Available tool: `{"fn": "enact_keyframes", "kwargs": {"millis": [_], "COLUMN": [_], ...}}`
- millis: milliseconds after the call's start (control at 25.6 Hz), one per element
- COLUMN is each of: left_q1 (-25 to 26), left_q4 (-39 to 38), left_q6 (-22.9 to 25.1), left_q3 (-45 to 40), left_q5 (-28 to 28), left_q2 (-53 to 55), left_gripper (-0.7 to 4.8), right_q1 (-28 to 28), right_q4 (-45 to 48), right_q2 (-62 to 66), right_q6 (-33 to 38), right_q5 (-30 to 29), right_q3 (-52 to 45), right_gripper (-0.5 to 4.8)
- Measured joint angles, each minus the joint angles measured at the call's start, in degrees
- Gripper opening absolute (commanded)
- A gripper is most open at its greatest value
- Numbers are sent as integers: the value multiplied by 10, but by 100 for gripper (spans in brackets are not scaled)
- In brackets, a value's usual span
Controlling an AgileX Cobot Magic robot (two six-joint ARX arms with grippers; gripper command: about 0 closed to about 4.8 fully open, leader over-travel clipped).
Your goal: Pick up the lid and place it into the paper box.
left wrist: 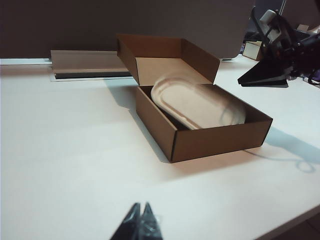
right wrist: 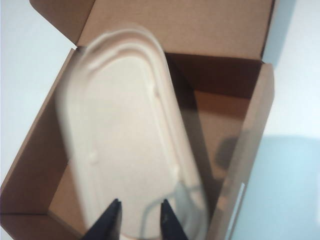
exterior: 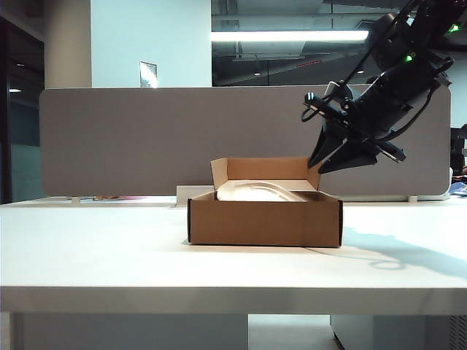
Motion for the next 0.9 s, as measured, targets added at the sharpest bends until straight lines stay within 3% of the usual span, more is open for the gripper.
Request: {"fn": "enact_keyframes", "kwargs": {"millis": [469,665,899], "left_q1": [0,0,0], "left_q4": [0,0,1], "left_q6": [0,0,0], "left_q3": [0,0,0], "left_q5": [0,0,0], "left_q2": [0,0,0], "left_gripper": [-4,-4,-4], "right_q1": [0,0,0], "right_q4": [6,3,-19], "right_q2": [-40,-90,-167], "right_q6": [-1,-3,-33], "right_q5": [-21,-21,-19], "right_q3": [0,0,0], "right_gripper": [135,-1,-4]}}
